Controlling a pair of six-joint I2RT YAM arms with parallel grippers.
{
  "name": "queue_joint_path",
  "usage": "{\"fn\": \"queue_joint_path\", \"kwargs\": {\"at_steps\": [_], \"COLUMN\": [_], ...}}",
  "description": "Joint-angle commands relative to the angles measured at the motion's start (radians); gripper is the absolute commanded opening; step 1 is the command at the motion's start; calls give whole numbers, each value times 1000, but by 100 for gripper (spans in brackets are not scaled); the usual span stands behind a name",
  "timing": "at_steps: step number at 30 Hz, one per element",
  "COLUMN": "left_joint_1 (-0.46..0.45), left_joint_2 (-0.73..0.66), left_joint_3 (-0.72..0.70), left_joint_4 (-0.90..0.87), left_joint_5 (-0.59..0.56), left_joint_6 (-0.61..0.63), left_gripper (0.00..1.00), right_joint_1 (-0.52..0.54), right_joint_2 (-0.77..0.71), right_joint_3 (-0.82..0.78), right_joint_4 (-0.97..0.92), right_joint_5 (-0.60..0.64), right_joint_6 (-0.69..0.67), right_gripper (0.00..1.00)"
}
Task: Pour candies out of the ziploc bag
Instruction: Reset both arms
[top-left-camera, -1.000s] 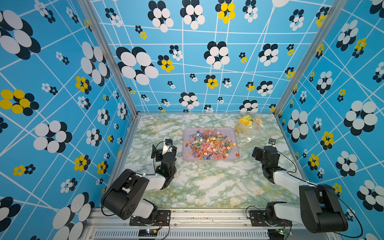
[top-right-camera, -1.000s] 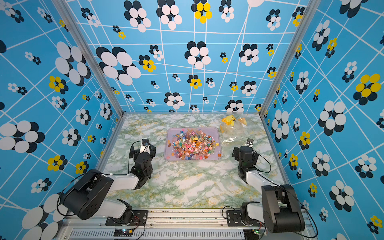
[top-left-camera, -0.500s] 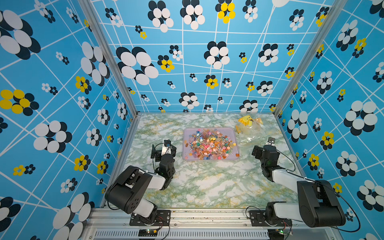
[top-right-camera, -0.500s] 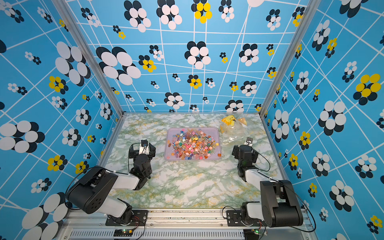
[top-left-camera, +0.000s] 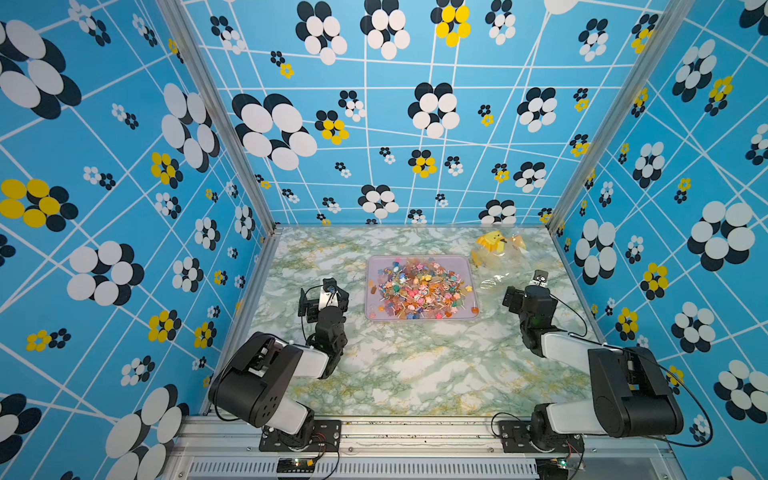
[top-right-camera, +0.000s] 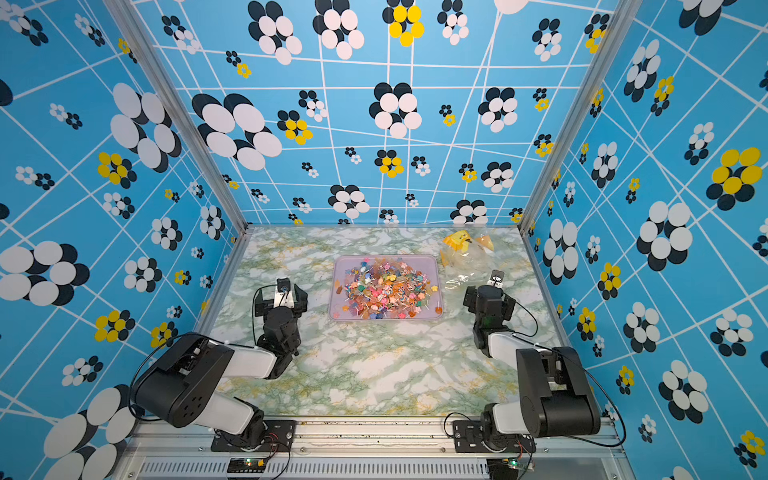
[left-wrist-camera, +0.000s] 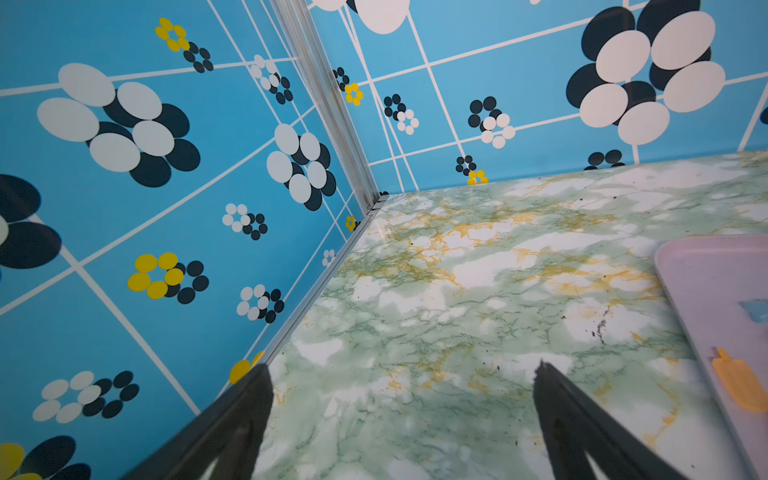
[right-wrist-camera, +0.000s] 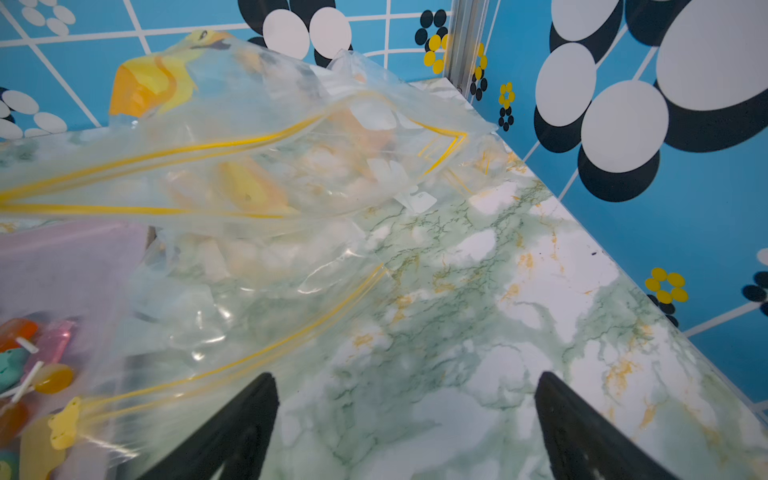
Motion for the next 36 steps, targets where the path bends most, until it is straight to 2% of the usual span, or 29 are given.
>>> {"fn": "queue_joint_path", "kwargs": {"at_steps": [1,5,7,10,12,23,30,32,36], "left_joint_1": [27,40,43,48,54,57,57,57,63], "left_joint_2": [-31,-43,-44,-47,-44,-52,-48,-46,-51], "left_joint_3": [-9,-7,-8,-15,-24,-45,-117,-137,-146], "left_joint_4": [-32,-59,-62,-48,-25,2,146,178,183], "left_joint_5": [27,40,41,42,43,52,42,38,63], "left_joint_6": [-50,-67,-72,-76,-76,-81,-90,-97,-103], "left_gripper": [99,100,99,99,99,100,99,99,100], "right_joint_1": [10,3,2,47,48,48,48,83,88], "right_joint_2": [-10,13,110,187,166,181,185,190,208], "right_joint_3": [-13,-64,-153,-199,-194,-210,-213,-226,-253], "right_joint_4": [70,184,480,666,620,676,689,716,790], "right_joint_5": [36,9,-48,10,4,4,7,-2,-9], "right_joint_6": [-22,-44,-94,-142,-140,-151,-159,-170,-180], "right_gripper": [99,99,99,99,99,99,99,99,99]}}
